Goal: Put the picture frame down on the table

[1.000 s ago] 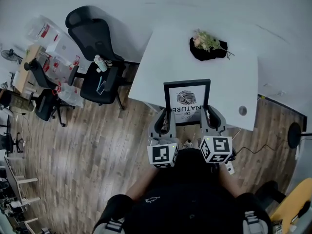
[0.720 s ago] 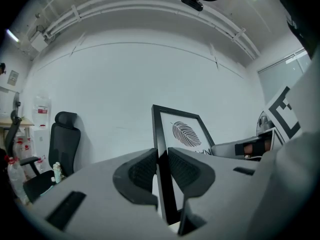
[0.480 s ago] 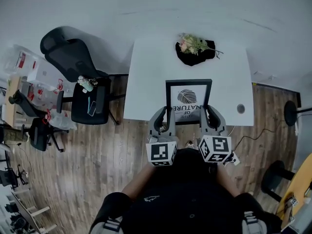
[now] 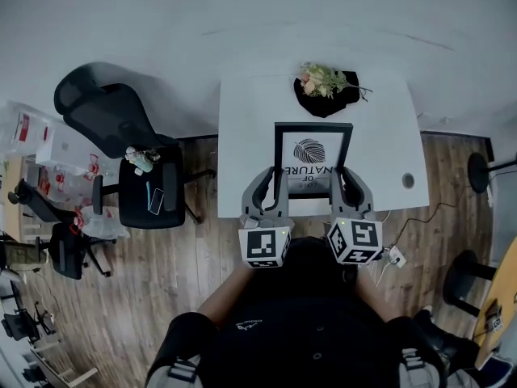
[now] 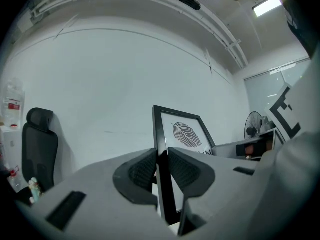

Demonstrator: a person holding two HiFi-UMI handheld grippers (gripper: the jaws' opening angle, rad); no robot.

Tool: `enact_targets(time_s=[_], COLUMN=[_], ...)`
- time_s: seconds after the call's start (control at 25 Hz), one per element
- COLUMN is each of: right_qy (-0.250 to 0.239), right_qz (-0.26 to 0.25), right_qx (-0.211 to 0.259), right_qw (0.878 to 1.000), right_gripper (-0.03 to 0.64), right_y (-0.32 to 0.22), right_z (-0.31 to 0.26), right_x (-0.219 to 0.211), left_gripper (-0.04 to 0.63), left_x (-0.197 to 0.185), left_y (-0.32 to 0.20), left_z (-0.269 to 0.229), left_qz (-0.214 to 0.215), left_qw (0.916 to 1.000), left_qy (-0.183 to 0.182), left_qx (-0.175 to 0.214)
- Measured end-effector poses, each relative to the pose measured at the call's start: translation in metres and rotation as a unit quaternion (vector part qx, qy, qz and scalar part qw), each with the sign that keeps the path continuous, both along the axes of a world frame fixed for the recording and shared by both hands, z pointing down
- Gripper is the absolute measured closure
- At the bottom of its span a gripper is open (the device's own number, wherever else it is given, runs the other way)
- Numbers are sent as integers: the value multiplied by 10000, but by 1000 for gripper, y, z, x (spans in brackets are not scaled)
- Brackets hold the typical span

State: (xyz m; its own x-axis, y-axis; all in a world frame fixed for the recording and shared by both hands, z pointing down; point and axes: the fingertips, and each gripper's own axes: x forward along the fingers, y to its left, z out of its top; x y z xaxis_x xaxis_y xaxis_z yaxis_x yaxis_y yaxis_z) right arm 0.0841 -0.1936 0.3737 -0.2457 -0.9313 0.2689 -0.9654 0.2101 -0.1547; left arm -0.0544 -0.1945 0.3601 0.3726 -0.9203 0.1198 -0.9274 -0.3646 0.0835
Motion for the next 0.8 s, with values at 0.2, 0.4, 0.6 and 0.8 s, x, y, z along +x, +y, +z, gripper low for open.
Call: enact_targets(time_s=[0.2,0.4,0.6,0.8], right_qy=[10,112,136,182], right_qz=[177,211,171,-71], right_qx=[100,-13,-170,-422], right_qw=[9998,9997,9996,9989], right_gripper=[549,549,549,549], right_y=[-13,-17,-26,-37], right_z=[-3,7,15,34], right_x=[-27,-45,-55,-69], left_gripper=[518,518,518,518], left_x=[-27,-45,-54,-68], left_y=[-17,-24,-34,-38], left_z=[-3,13,19,36], left_qz=[213,296,281,128], left_qw=[9997,9995,9995,9992], left_qy=[4,57,88,84], left_qx=[96,-38,-141,-365])
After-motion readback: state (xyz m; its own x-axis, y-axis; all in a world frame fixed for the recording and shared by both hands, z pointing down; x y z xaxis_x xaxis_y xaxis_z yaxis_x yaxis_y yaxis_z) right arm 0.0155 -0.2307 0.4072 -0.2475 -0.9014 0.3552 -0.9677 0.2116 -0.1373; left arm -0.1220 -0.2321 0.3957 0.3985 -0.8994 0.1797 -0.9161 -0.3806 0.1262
